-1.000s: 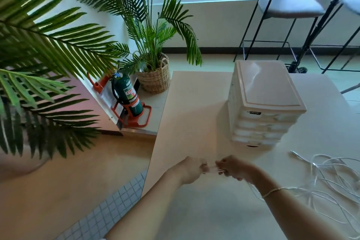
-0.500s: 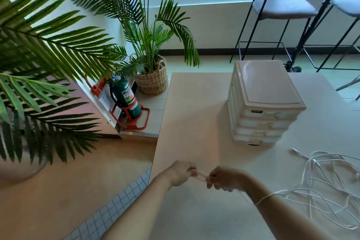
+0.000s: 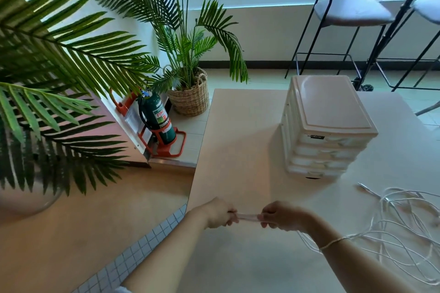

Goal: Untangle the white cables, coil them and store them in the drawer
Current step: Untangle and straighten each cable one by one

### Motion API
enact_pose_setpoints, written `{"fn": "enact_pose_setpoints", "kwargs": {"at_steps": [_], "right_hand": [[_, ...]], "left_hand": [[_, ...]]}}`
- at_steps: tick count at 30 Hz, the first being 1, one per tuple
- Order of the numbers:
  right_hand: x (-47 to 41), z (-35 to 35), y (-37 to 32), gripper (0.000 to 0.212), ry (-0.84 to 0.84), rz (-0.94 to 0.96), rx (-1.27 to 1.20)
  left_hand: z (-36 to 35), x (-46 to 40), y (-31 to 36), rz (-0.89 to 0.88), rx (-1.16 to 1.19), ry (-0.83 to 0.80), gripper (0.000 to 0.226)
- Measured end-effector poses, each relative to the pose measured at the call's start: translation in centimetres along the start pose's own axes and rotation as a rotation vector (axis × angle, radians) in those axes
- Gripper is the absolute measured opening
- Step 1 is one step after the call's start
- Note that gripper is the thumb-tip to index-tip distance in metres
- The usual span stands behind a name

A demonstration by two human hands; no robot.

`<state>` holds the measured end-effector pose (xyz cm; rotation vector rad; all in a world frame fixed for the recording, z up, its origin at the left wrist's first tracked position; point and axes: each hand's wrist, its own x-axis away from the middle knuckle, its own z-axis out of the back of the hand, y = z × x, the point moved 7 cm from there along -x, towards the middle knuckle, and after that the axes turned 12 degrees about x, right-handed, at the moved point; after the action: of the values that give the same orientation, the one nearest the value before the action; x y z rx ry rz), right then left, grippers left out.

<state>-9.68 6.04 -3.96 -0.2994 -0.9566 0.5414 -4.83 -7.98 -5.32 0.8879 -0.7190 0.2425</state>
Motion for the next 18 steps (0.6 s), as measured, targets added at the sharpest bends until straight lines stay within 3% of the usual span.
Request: {"fn": "enact_pose_setpoints", "kwargs": {"at_steps": [3,7,14,18], "right_hand": [[0.0,1.2,0.5,0.035,0.084,-0.012,0.120],[-0.6,2.2,1.3,0.038,0.283,-0.045,0.075],[-0.2,1.7,1.8,0.038,0.198,-0.042,-0.009],[-0.2,3.3,1.4,0.030,0.356,-0.076,0.061]], "left_hand": [[0.4,0.4,0.2,-0.012,0.022,-0.015,0.019],[-0.7,0.8,0.6,0.026,0.199,-0.123,0.018],[-0.9,1.2,0.5,0.070,0.242,-0.144,0.012],[-2.4,1.0,1.5,0.096,0.259,-0.209,0.019]]}}
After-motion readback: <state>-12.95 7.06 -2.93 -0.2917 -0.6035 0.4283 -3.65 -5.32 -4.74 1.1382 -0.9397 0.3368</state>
